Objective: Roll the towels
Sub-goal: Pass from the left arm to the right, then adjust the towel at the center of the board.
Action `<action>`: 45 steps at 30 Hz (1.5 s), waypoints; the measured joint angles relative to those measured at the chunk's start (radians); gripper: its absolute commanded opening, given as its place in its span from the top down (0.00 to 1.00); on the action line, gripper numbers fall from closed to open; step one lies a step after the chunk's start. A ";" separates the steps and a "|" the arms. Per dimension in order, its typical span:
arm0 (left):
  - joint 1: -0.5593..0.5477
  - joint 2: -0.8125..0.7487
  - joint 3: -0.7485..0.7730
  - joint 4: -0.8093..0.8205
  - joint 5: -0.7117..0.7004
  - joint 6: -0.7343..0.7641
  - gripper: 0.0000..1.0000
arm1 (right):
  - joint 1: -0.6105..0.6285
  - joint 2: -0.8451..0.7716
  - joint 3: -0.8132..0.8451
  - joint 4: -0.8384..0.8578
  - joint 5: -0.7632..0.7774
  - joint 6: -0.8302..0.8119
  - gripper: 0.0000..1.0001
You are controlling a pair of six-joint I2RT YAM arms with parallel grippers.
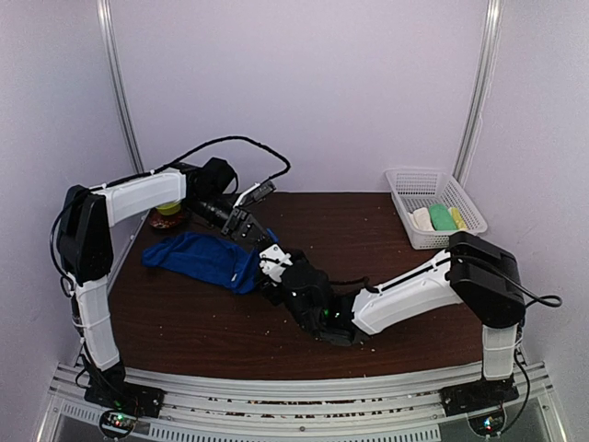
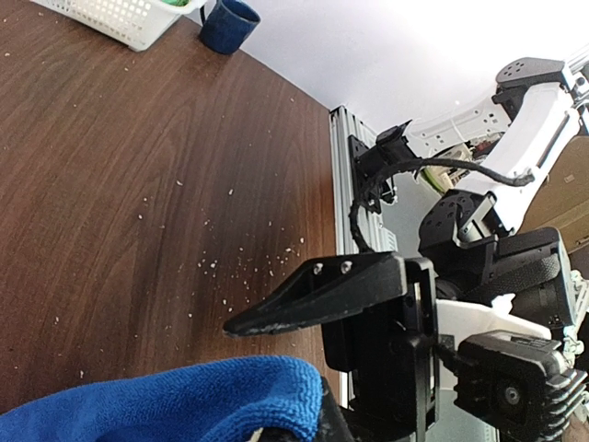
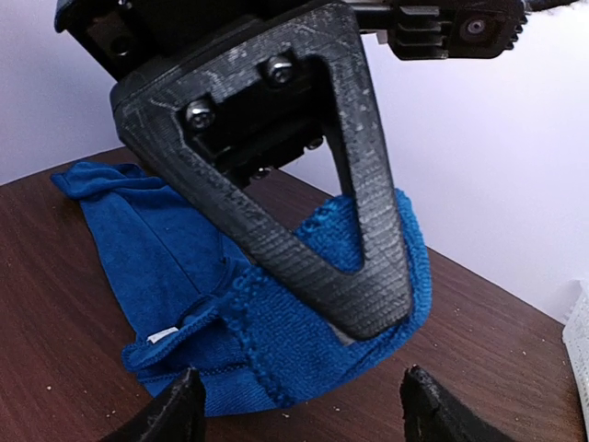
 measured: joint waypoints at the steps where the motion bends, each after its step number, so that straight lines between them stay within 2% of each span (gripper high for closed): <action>1: 0.000 0.000 0.005 -0.006 0.001 0.006 0.97 | -0.001 0.000 0.003 -0.001 -0.004 -0.001 0.28; 7: -0.003 0.028 0.049 -0.079 0.004 0.080 0.96 | -0.010 0.010 0.069 -0.015 0.008 0.003 0.37; 11: -0.003 0.047 0.050 -0.121 0.010 0.133 0.95 | -0.022 0.028 0.110 -0.025 0.023 0.005 0.63; 18: 0.010 0.048 0.067 -0.159 0.012 0.180 0.89 | -0.027 0.050 0.112 -0.045 0.035 0.001 1.00; 21: 0.011 0.048 0.083 -0.161 0.016 0.186 0.87 | -0.033 0.050 0.111 -0.038 0.035 0.004 1.00; 22: 0.010 0.048 0.089 -0.163 0.016 0.187 0.84 | -0.035 0.050 0.110 -0.033 0.034 0.001 1.00; 23: 0.010 0.048 0.093 -0.164 0.015 0.187 0.75 | -0.035 0.050 0.108 -0.027 0.032 0.001 1.00; 26: 0.004 0.048 0.108 -0.177 0.014 0.185 0.40 | -0.040 0.050 0.097 -0.013 0.023 0.002 1.00; 28: -0.002 0.048 0.126 -0.185 0.009 0.180 0.05 | -0.043 0.049 0.086 -0.012 0.015 0.003 1.00; 29: -0.003 0.046 0.134 -0.181 0.003 0.178 0.03 | -0.045 0.048 0.079 -0.015 0.011 0.006 1.00; 34: 0.009 0.006 0.148 -0.119 -0.091 0.122 0.02 | -0.045 0.011 0.059 -0.072 -0.002 0.042 1.00; 39: 0.059 -0.105 0.136 -0.027 -0.225 0.060 0.02 | -0.071 -0.088 0.045 -0.227 0.007 0.153 1.00; 45: 0.225 -0.323 -0.074 0.180 -0.509 0.019 0.02 | -0.185 -0.277 -0.026 -0.436 0.008 0.344 1.00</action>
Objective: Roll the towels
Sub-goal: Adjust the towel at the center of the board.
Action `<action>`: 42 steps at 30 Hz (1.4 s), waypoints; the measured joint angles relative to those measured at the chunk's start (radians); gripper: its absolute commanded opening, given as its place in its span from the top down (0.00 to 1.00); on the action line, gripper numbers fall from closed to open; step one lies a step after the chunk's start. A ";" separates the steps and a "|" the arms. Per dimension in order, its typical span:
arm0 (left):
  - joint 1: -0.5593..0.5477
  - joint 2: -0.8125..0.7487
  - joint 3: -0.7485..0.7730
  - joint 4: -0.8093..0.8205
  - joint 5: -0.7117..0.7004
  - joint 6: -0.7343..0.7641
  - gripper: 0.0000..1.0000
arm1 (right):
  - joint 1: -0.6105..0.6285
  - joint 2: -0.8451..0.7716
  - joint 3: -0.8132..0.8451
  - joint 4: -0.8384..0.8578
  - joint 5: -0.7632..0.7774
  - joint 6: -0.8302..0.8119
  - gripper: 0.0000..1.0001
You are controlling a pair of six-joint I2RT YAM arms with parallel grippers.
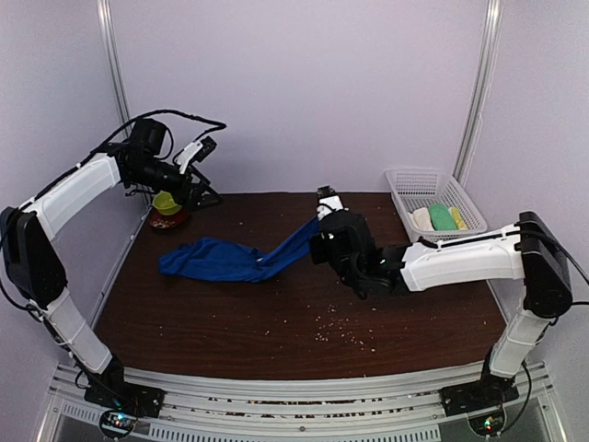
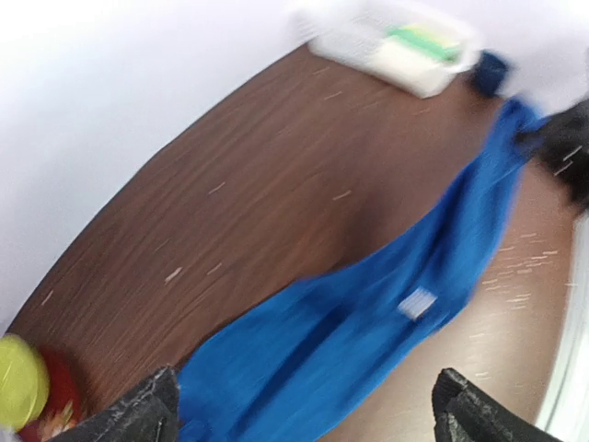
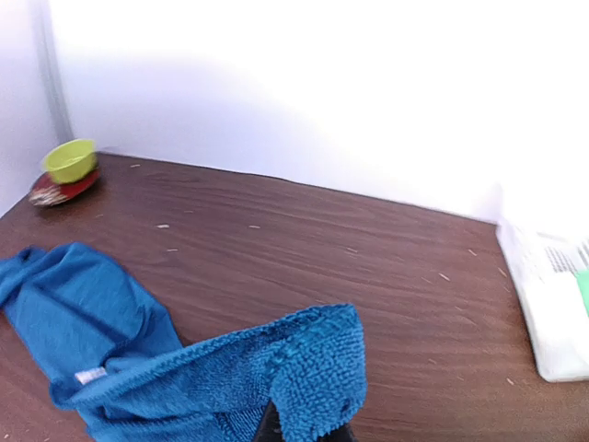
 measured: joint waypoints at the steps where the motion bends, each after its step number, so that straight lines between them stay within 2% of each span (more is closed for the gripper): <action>1: 0.023 -0.017 -0.041 0.023 -0.052 0.001 0.02 | -0.029 -0.038 -0.025 -0.035 0.000 0.028 1.00; 7: 0.048 0.009 -0.291 0.132 -0.328 0.020 0.02 | -0.139 -0.130 -0.114 -0.188 -0.043 0.153 1.00; 11: 0.045 0.091 -0.322 0.146 -0.401 0.020 0.02 | -0.139 -0.119 -0.142 -0.264 -0.117 0.193 1.00; 14: 0.045 0.134 -0.306 0.163 -0.409 0.018 0.02 | -0.134 -0.119 -0.160 -0.292 -0.143 0.213 1.00; 22: 0.035 0.306 -0.107 0.160 -0.370 -0.021 0.02 | -0.134 -0.119 -0.171 -0.300 -0.169 0.224 1.00; 25: 0.018 0.356 -0.084 0.154 -0.365 -0.036 0.08 | -0.134 -0.119 -0.172 -0.298 -0.174 0.224 1.00; 30: -0.023 0.370 -0.101 0.111 -0.349 -0.039 0.22 | -0.134 -0.118 -0.172 -0.298 -0.184 0.224 1.00; 42: -0.010 0.200 -0.297 0.048 -0.340 -0.022 0.26 | -0.128 -0.118 -0.173 -0.296 -0.214 0.219 1.00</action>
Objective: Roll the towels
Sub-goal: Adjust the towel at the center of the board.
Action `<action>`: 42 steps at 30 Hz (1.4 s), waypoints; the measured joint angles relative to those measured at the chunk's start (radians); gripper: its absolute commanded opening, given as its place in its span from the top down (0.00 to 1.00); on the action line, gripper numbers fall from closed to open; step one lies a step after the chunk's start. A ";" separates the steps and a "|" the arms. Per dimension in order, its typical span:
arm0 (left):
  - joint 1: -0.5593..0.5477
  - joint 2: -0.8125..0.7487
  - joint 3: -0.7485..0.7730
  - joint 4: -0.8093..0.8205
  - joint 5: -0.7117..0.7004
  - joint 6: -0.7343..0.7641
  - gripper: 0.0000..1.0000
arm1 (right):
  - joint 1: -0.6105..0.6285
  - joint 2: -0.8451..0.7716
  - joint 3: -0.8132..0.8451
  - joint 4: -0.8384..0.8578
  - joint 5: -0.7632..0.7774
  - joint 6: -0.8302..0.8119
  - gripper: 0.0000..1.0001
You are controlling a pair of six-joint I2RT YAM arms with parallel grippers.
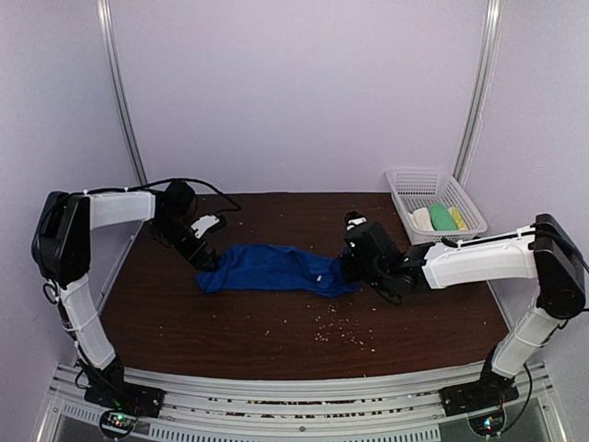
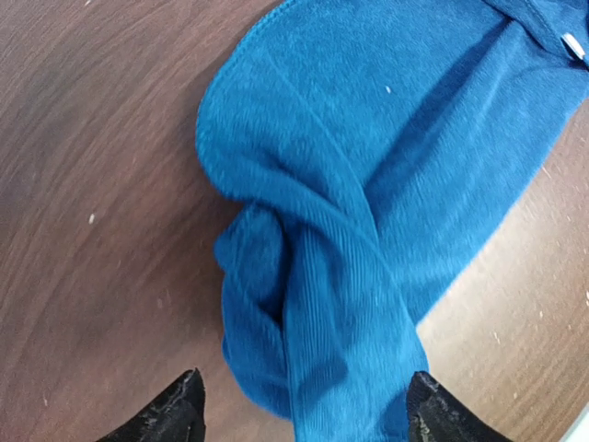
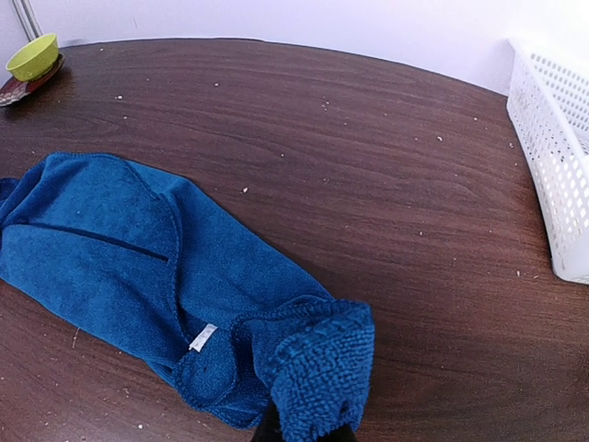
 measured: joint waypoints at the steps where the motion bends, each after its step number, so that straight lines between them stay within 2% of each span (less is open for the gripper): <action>1: 0.005 -0.016 -0.012 -0.005 0.000 0.003 0.27 | 0.001 0.001 0.000 0.002 -0.001 -0.002 1.00; 7: 0.025 -0.061 -0.073 -0.022 0.003 0.024 0.35 | 0.003 0.007 0.000 0.010 -0.011 -0.004 1.00; 17: 0.051 -0.040 -0.099 -0.027 0.031 0.036 0.66 | 0.013 0.009 0.000 0.014 -0.018 -0.007 1.00; 24: 0.052 -0.039 -0.100 -0.029 0.052 0.043 0.73 | 0.013 0.011 0.000 0.017 -0.018 -0.011 1.00; 30: 0.052 -0.035 -0.113 -0.029 0.042 0.045 0.74 | 0.014 0.011 0.000 0.019 -0.019 -0.011 1.00; 32: 0.052 -0.035 -0.113 -0.028 0.038 0.045 0.82 | 0.014 0.011 -0.001 0.020 -0.019 -0.011 1.00; 35: 0.052 -0.035 -0.113 -0.028 0.039 0.042 0.99 | 0.016 0.011 -0.005 0.020 -0.019 -0.012 1.00; 42: 0.054 -0.026 -0.110 -0.058 0.088 0.066 1.00 | 0.016 0.011 -0.006 0.021 -0.019 -0.013 1.00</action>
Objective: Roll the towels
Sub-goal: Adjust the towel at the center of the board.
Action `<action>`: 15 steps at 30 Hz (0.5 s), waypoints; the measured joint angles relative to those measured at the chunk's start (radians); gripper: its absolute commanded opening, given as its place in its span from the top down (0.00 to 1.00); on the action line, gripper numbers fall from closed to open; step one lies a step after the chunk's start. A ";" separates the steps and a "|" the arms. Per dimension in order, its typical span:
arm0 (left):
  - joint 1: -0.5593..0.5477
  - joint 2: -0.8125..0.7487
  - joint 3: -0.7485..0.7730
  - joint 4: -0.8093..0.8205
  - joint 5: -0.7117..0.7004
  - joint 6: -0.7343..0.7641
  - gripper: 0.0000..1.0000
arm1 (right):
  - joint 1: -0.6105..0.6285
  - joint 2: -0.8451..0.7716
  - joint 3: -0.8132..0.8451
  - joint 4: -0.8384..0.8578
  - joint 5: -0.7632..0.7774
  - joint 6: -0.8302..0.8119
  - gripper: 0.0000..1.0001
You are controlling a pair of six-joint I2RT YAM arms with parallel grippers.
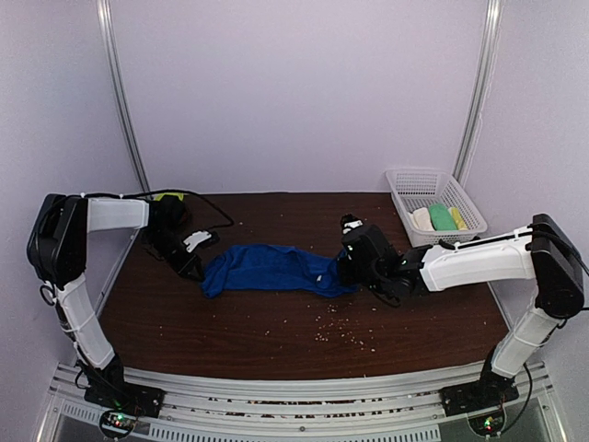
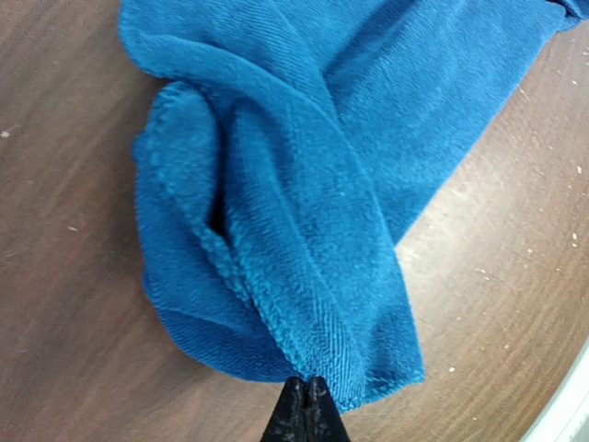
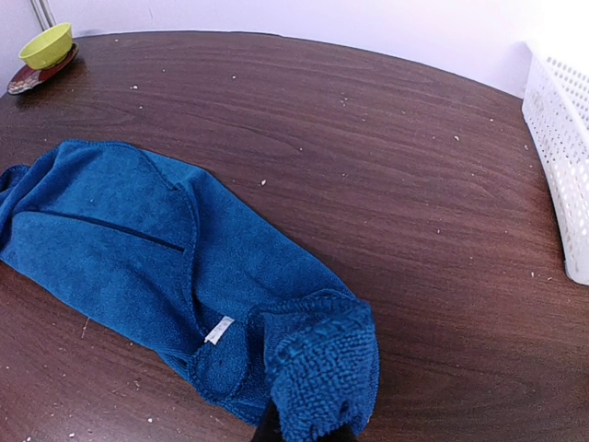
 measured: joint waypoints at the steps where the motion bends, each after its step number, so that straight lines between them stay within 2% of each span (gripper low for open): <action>1: 0.002 0.004 0.003 -0.009 0.007 0.002 1.00 | 0.000 0.000 0.000 0.000 0.000 0.000 1.00; 8: 0.037 -0.032 0.140 -0.066 0.010 0.010 1.00 | -0.001 -0.029 0.000 -0.013 -0.006 0.000 1.00; 15: 0.054 -0.306 0.242 -0.006 -0.052 -0.004 1.00 | -0.021 -0.200 0.012 -0.032 -0.014 -0.001 1.00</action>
